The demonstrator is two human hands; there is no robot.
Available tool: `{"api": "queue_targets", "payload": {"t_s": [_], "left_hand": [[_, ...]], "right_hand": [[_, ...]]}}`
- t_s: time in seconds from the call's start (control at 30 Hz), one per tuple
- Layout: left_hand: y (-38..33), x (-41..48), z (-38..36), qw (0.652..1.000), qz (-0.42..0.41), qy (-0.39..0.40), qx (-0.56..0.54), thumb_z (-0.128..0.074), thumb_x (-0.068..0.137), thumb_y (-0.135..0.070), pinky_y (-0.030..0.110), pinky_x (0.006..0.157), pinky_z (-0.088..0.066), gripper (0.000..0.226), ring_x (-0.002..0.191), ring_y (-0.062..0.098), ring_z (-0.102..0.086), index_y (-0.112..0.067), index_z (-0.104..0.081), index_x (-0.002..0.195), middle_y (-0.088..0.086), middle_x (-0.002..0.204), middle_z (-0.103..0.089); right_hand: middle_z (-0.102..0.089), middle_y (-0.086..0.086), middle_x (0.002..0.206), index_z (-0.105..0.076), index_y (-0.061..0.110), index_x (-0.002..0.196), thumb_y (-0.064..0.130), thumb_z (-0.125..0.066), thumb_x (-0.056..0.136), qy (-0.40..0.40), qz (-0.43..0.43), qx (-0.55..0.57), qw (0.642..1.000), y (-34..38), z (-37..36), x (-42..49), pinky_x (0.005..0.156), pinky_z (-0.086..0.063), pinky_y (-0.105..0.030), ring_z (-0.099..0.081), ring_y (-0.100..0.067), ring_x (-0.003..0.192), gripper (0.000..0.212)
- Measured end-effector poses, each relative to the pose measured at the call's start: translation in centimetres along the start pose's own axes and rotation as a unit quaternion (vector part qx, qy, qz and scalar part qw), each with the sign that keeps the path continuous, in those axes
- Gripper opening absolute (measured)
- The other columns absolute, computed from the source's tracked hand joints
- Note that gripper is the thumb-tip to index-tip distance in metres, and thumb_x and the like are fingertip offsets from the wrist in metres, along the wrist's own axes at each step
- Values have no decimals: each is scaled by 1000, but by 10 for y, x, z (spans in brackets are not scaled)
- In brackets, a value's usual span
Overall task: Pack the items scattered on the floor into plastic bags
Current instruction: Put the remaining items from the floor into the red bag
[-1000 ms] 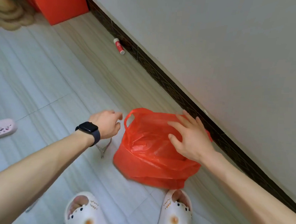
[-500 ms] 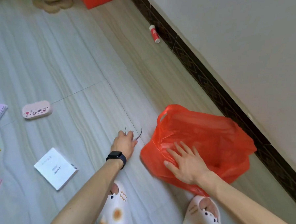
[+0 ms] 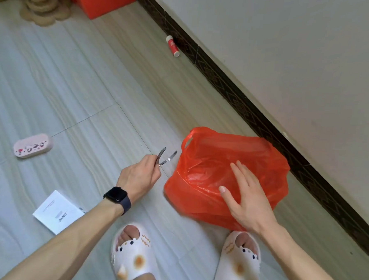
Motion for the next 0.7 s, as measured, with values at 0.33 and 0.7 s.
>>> {"api": "queue_targets", "payload": {"t_s": [0.33,0.7], "left_hand": [[-138,61,-49,858,-464,107,194,-40,90,-15,29,58,-42,27,65,21,-63,-20,-66,93,-2,77,-64],[-24,221,-5,965,-228,62,115,-52,91,-35,44,88,-49,46,121,33,-52,-21,-48,135,11,138,-50]], "right_hand": [[-29,-1,160,-40,21,149,50,-49,95,-44,-19,38,998,-22,34,-6,120,-24,-35,-25,-15,148,63],[-36,-7,157,-45,15,146,36,-47,98,65,142,-104,982,-34,10,198,118,-30,-44,-35,-28,143,52]]}}
Point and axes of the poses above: each hand's wrist, its own x-axis towards the middle knuckle, its own z-axis out of the back of the hand, y = z × x, the point moved 1 cm from there along x, towards the middle knuckle
